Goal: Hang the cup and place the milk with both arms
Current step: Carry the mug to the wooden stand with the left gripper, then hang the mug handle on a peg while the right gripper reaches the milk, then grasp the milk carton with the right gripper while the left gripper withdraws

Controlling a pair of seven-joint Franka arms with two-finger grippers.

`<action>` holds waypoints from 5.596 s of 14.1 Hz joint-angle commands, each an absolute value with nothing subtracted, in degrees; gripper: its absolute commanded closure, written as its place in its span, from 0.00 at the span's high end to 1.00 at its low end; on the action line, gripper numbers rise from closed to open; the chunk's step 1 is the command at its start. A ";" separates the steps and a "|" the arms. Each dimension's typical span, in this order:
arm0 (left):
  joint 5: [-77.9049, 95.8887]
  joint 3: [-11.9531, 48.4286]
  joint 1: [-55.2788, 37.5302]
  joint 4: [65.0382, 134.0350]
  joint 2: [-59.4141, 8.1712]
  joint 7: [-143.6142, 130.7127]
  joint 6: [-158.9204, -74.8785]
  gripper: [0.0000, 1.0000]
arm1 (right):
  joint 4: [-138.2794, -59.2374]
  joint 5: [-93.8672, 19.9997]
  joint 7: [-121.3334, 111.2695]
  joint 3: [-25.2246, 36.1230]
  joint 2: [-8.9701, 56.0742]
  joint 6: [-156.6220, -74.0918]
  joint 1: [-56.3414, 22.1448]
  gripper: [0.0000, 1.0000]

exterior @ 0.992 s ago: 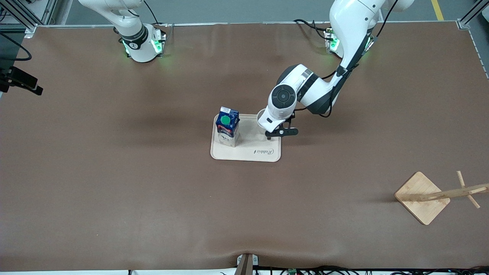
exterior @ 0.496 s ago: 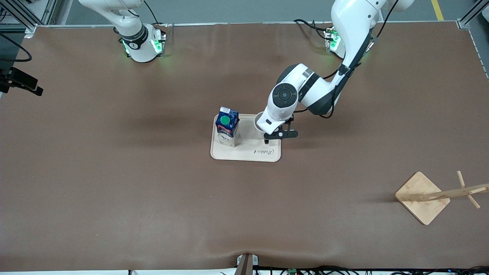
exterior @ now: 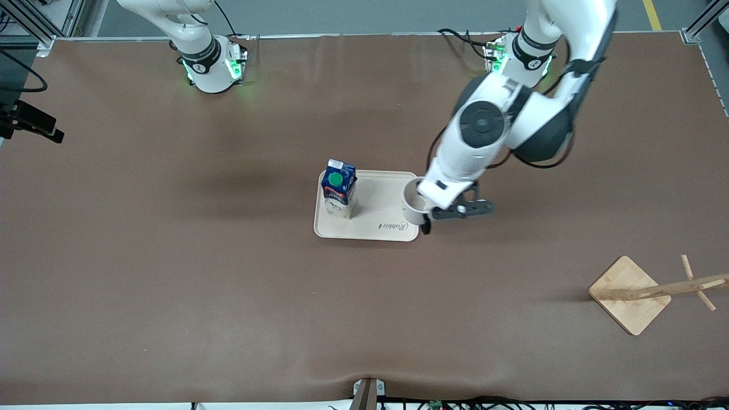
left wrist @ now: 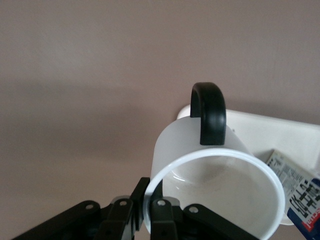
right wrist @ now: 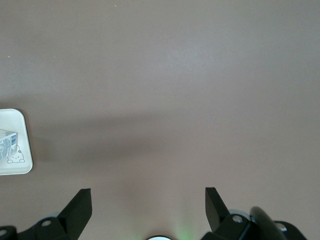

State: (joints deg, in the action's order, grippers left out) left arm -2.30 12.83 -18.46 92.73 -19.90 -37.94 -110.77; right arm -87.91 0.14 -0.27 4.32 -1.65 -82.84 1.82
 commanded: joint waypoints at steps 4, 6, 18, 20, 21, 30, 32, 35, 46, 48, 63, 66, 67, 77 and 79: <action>-2.90 13.10 -4.51 91.14 -13.11 -21.21 -105.91 0.00 | -86.40 0.62 0.00 3.96 -0.97 -81.91 1.50 1.00; -2.64 13.18 -0.02 90.88 -12.31 -17.59 -105.91 0.00 | -86.48 0.70 0.09 3.87 -0.36 -82.18 1.49 1.00; -2.11 12.74 11.77 88.51 -14.15 -27.49 -113.29 0.00 | -86.31 0.62 -0.18 3.78 8.09 -82.97 0.71 1.00; -2.20 12.74 13.17 88.51 -15.20 -27.95 -113.38 0.00 | -86.31 -0.08 -0.35 3.43 8.17 -82.97 -0.61 1.00; -2.20 12.74 14.49 88.42 -15.64 -27.86 -113.90 0.00 | -86.31 -1.04 -0.35 3.51 8.09 -83.14 -2.01 1.00; -2.81 12.66 18.36 86.04 -18.19 -29.00 -116.01 0.00 | -85.43 -6.59 0.18 3.60 9.93 -81.04 -4.03 1.00; -2.99 12.66 18.46 86.04 -18.54 -29.00 -116.54 0.00 | -85.43 -6.68 0.26 3.60 10.37 -80.68 -5.71 1.00; -2.99 12.66 19.33 86.04 -18.98 -28.83 -116.63 0.00 | -85.60 -7.03 1.40 3.60 10.55 -81.65 -8.25 1.00; -2.99 12.66 22.76 86.66 -20.13 -25.93 -118.04 0.00 | -90.35 -12.13 36.88 3.60 13.79 -94.73 -27.57 1.00; -2.99 12.66 22.68 86.66 -20.74 -25.93 -118.04 0.00 | -90.35 -12.66 44.87 3.60 16.16 -100.43 -31.53 1.00; -3.16 15.03 17.41 86.22 -15.65 -26.02 -109.43 1.00 | -90.53 -11.87 59.94 3.69 25.22 -113.28 -42.19 1.00; -3.16 16.87 17.05 86.22 -13.28 -26.19 -104.69 1.00 | -90.61 -11.60 59.85 3.78 26.01 -113.64 -42.97 1.00; -3.16 17.05 17.05 86.22 -12.40 -26.19 -103.11 1.00 | -90.62 -10.82 59.85 3.69 26.54 -113.56 -43.07 1.00; -3.16 24.08 17.23 89.47 -3.52 -22.96 -95.19 1.00 | -91.14 -9.49 59.50 3.69 28.65 -113.82 -44.65 0.10; -3.08 24.26 17.58 89.21 -3.16 -17.78 -95.19 1.00 | -90.97 -9.75 59.41 3.60 28.65 -113.47 -44.04 0.00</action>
